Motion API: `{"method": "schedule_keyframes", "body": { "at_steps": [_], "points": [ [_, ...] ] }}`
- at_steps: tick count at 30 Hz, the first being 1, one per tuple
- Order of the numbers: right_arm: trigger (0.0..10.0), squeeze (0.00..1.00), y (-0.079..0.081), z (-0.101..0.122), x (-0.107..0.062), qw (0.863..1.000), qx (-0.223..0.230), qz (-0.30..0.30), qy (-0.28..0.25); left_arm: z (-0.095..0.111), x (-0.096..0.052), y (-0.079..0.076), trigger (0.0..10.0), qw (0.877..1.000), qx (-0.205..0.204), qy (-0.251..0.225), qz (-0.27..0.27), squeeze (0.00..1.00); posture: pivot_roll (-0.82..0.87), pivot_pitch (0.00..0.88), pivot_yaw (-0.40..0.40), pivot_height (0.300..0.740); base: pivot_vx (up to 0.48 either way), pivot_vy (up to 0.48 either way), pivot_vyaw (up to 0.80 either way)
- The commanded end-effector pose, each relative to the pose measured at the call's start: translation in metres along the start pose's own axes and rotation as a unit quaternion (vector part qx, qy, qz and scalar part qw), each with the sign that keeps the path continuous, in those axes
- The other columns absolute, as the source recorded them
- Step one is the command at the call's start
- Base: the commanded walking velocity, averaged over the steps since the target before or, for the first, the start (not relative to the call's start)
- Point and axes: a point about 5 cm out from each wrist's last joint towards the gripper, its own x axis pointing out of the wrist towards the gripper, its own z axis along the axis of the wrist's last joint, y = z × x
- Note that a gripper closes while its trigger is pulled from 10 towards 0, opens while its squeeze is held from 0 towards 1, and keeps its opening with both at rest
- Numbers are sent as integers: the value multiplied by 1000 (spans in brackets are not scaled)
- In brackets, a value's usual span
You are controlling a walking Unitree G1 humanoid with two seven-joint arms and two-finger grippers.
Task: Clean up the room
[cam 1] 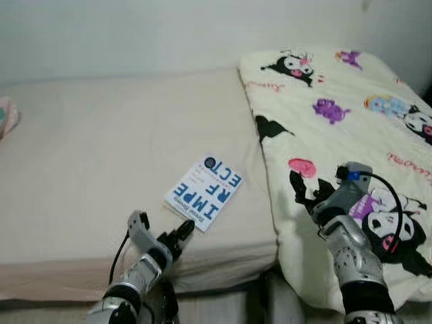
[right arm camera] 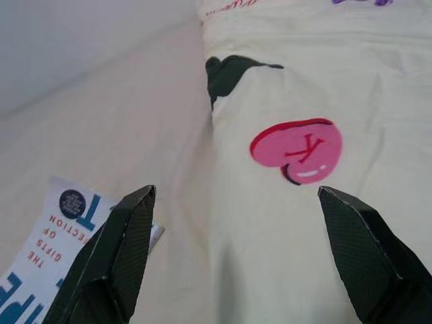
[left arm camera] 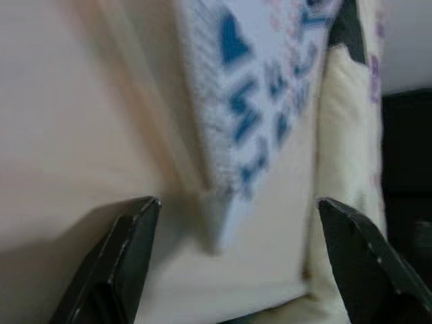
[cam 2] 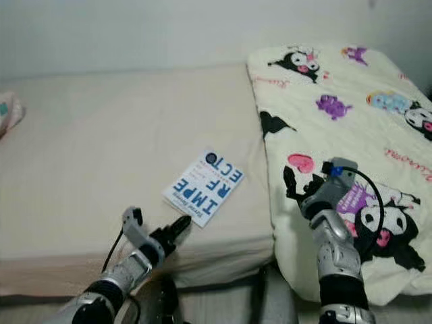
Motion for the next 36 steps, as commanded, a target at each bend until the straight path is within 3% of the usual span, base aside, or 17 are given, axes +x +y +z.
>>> {"method": "schedule_keyframes", "body": {
  "at_steps": [1,9,13,15,17,21,25,29,32,33,34,36],
  "points": [
    [10000,0,5,-6,-4,1000,7,7,11,-4,4,-8,10000,999,-37,-5,-25,0,-150,206,74,540,0,0,0],
    [10000,0,12,-1,-9,1000,13,13,-2,-14,15,-23,10000,999,-18,4,-36,0,-165,225,84,530,0,0,0],
    [10000,0,13,6,-14,1000,17,16,-11,-9,16,-21,10000,1000,6,-25,-2,0,-175,234,88,530,0,0,0],
    [10000,0,13,8,-18,1000,19,17,-14,3,16,-19,10000,997,37,-58,31,0,-176,242,90,530,0,0,0],
    [10000,0,13,8,-18,1000,19,17,-14,3,16,-19,10000,997,37,-58,31,0,-176,242,90,530,0,0,0],
    [10000,0,17,8,-21,999,20,20,-15,20,13,-14,10000,991,55,-102,66,0,-174,253,94,530,0,0,0],
    [10000,0,20,7,-22,999,23,26,-13,28,8,-6,10000,987,19,-130,94,0,-171,254,95,530,0,0,0],
    [10000,0,23,6,-22,999,23,27,-8,34,19,-26,10000,986,-51,-154,27,0,-175,253,94,530,0,0,0],
    [10000,0,24,6,-22,999,23,28,-7,35,21,-29,10000,986,-57,-156,20,0,-176,253,94,530,0,0,0],
    [10000,0,24,5,-22,999,23,27,-6,36,23,-32,2902,985,-65,-161,14,0,-180,253,93,530,0,0,0],
    [10000,0,24,6,-23,999,22,27,-6,36,26,-38,0,985,-67,-160,4,0,-183,252,93,530,0,0,0],
    [10000,0,22,7,-24,999,22,26,-7,36,29,-42,0,985,-67,-157,-3,0,-184,251,95,530,0,0,0]
  ]
}}
